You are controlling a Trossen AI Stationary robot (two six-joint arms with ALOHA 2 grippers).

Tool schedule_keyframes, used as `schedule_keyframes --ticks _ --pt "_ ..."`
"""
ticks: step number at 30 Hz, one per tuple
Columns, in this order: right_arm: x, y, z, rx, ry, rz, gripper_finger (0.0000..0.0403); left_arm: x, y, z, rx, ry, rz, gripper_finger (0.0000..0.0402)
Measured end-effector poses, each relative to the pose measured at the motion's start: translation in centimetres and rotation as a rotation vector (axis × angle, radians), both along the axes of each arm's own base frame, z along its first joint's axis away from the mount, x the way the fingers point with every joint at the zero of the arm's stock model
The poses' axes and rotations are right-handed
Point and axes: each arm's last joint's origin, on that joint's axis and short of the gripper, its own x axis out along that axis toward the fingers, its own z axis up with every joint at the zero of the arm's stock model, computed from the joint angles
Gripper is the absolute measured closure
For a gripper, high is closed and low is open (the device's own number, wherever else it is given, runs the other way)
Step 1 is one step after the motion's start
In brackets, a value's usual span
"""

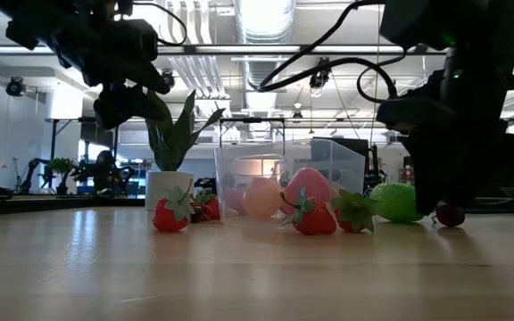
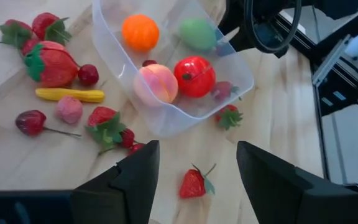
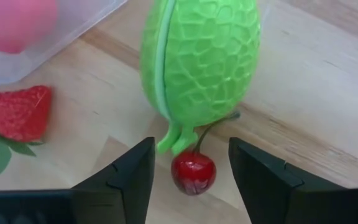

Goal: Pick and placing Produce into tupperware
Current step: Put the red cherry into the container

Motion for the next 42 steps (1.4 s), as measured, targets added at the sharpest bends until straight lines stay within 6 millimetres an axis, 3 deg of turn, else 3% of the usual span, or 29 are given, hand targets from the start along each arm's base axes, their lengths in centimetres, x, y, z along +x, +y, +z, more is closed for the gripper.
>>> schedule_keyframes --ticks 10,29,42 --pt "-0.02 0.02 -0.02 0.019 -0.001 -0.042 0.0244 -0.01 0.01 -0.02 0.003 0.002 0.005 0.0201" --pt "0.01 0.42 -0.51 0.053 0.032 -0.041 0.0249 -0.02 0.01 -0.03 0.002 0.003 0.006 0.0201" --pt "0.6 0.77 0.13 0.088 0.015 -0.011 0.0305 -0.02 0.01 -0.04 0.002 0.004 0.005 0.0201"
